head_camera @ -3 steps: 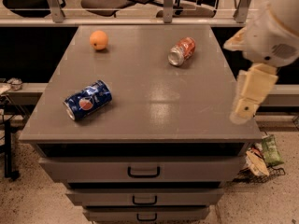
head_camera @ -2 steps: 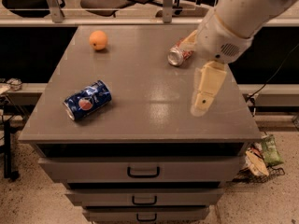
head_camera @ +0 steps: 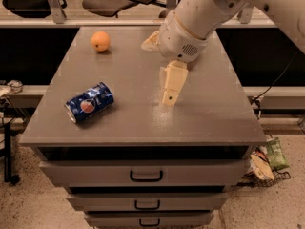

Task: Place pepsi can upright

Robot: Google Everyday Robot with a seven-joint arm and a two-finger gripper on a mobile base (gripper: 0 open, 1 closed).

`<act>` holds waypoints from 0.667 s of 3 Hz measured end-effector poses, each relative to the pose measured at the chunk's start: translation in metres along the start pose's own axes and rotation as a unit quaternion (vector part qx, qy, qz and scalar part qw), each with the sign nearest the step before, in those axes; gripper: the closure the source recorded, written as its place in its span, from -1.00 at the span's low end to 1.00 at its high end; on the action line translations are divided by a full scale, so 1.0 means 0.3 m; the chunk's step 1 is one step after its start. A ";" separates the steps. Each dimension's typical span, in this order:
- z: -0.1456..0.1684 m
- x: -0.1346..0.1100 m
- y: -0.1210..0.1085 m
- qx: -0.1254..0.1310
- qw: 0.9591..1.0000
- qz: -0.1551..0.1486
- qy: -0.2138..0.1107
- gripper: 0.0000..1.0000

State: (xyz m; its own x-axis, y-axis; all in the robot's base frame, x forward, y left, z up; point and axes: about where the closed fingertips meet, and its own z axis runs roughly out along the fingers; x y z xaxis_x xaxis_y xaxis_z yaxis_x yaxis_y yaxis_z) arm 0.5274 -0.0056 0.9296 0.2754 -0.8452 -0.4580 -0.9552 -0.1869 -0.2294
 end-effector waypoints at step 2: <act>0.029 -0.053 -0.043 0.013 0.999 -0.026 -0.019 -1.00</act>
Offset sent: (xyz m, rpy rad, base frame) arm 0.0229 0.0474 0.0077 0.0984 -0.1017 0.1001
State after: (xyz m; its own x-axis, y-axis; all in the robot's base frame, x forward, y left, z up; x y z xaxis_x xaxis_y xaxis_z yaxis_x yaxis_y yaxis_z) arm 0.5362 0.0145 0.9322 0.3289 -0.8147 -0.4776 -0.9367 -0.2169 -0.2750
